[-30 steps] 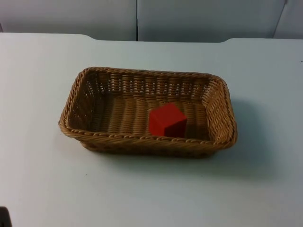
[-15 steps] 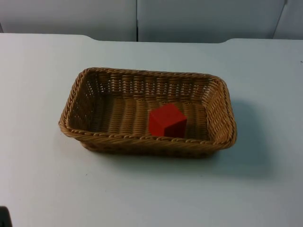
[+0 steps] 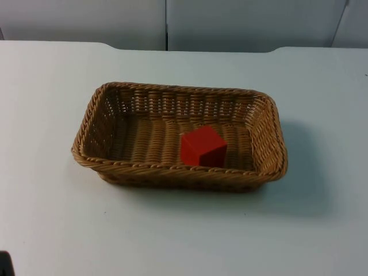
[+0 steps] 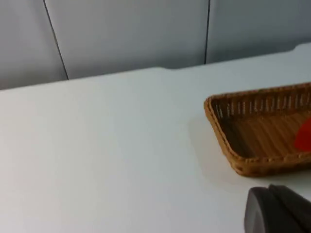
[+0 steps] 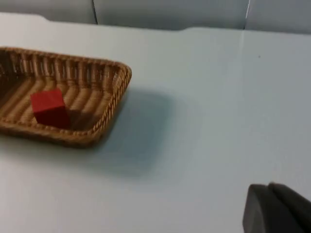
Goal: Pick up the basket with the left hand and place the cube into the basket with the right hand.
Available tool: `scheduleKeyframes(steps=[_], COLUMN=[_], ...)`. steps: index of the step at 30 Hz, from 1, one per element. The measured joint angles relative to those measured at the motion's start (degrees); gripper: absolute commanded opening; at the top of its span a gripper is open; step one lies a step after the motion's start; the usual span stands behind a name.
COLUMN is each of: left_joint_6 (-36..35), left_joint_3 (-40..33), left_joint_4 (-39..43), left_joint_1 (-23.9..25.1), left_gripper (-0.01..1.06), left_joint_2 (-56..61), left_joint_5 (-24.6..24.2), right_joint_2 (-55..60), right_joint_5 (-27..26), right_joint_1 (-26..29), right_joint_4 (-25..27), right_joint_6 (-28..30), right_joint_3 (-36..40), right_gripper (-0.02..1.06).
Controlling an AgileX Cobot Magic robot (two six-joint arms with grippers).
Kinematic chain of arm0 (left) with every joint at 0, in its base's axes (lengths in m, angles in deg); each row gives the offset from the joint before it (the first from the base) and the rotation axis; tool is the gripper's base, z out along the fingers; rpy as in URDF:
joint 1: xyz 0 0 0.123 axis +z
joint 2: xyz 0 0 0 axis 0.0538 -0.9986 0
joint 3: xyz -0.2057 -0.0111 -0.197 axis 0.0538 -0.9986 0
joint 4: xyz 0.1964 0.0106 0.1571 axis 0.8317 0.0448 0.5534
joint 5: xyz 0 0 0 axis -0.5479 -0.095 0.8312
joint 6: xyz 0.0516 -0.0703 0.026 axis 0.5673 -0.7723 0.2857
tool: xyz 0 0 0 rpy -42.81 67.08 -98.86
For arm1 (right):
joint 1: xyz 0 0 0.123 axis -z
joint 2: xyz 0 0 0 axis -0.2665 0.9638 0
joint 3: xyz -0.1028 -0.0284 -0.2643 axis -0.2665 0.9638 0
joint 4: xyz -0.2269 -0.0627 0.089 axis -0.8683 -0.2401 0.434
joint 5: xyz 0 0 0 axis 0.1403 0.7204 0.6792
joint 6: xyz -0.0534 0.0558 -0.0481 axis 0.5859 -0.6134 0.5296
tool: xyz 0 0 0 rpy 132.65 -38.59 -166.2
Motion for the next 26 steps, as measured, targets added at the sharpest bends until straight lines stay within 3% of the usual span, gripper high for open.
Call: scheduleKeyframes(steps=[6, 19, 26], left_joint_6=[-0.10, -0.10, -0.19], left_joint_3=[-2.74, -4.77, -4.77], left_joint_4=[-0.14, 0.24, 0.24], left_joint_1=[-0.02, -0.61, -0.61], left_gripper=[0.00, 0.00, 0.00], left_joint_2=[0.00, 0.04, 0.04], left_joint_5=[-3.15, -2.20, -2.06], right_joint_2=[0.00, 0.00, 0.00], right_joint_5=[-0.50, -0.63, -0.63], right_joint_1=[-0.10, 0.12, 6.41], right_joint_4=[2.01, 2.27, 2.27], right_joint_6=[1.03, 1.03, 1.03], right_joint_3=[1.74, 1.87, 1.87], right_gripper=[0.01, 0.01, 0.01])
